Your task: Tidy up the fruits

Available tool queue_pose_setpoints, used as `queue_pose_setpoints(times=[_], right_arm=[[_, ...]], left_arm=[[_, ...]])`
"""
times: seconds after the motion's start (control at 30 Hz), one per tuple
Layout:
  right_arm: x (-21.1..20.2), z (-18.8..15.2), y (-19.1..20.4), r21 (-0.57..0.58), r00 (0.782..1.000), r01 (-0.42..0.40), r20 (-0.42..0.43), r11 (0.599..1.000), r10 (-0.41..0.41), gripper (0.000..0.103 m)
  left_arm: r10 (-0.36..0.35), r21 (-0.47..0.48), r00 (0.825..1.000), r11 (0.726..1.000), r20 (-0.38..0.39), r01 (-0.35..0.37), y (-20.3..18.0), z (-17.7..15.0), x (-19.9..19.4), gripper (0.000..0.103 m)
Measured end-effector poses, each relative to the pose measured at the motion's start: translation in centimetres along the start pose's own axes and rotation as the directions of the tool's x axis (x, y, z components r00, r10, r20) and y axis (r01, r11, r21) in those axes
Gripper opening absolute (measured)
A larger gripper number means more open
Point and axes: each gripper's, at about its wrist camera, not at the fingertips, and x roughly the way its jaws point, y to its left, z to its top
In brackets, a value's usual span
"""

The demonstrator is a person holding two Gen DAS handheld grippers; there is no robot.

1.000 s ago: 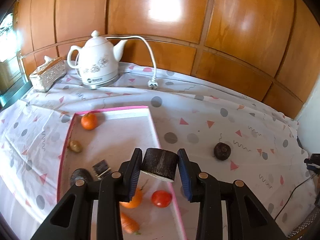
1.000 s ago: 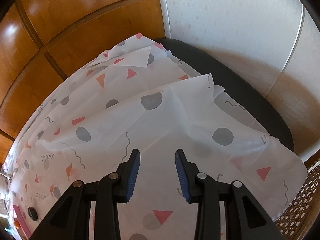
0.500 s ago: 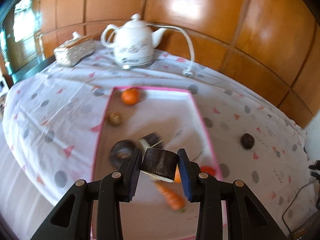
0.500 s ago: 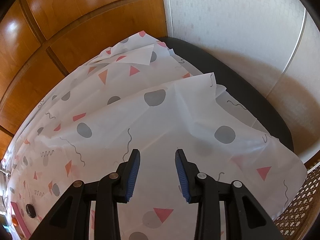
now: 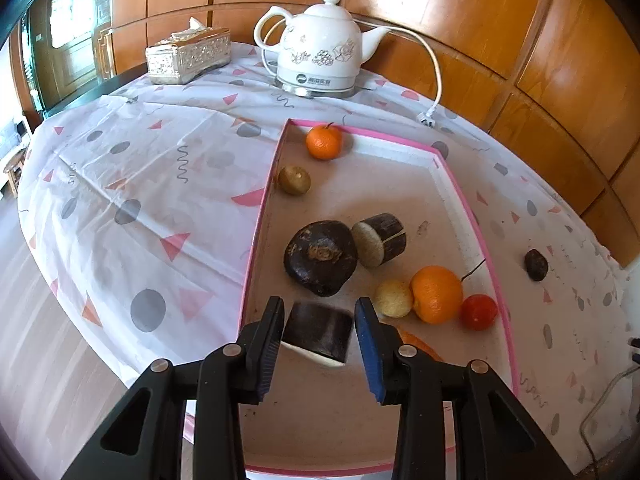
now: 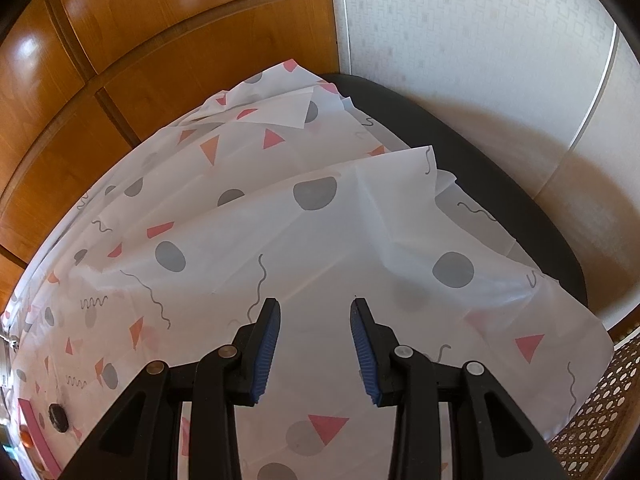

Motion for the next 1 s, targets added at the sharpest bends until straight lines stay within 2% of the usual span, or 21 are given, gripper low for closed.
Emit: queue_pose_setpoints(times=[0.03,0.1,0.3,0.4,0.73,0.87,1.0], right_arm=[[0.0,0.0,0.0,0.0,1.0,0.002,0.0,1.0,-0.002,0.037],[0.0,-0.1,0.0,0.0,1.0,0.003,0.0,1.0,-0.003,0.037],[0.1,-0.2,0.1,-0.006,1.0,0.008,-0.003,1.0,-0.008,0.037],[0.2,-0.2,0.3,-0.02,1.0,0.005,-0.008,1.0,-0.005,0.037],[0.3,-0.6,1.2,-0.061,1.0,0.0,-0.017,0.998,-0.001,0.037],[0.1,-0.9,2.8,-0.126,0.996,-0.092,-0.027,0.988,0.089,0.037],[-0.5,-2.0,6.1,-0.262,0.977,-0.212,-0.051,0.941,0.205,0.037]], left_arm=[[0.001,0.001,1.0,1.0,-0.001,-0.001,0.0,0.0,0.0,0.037],[0.001,-0.003,1.0,1.0,-0.001,-0.001,0.0,-0.1,0.1,0.044],[0.053,0.007,0.998,0.999,0.038,-0.053,-0.3,-0.1,-0.9,0.046],[0.062,0.011,0.996,0.998,0.058,-0.062,-0.6,-0.1,-1.5,0.05],[0.053,0.053,0.994,0.997,0.1,-0.059,-1.7,-0.1,-2.9,0.051],[0.046,0.066,0.993,0.996,0.112,-0.053,-1.9,-0.2,-3.3,0.051],[0.034,0.074,0.993,0.996,0.116,-0.043,-1.9,-0.4,-3.4,0.052]])
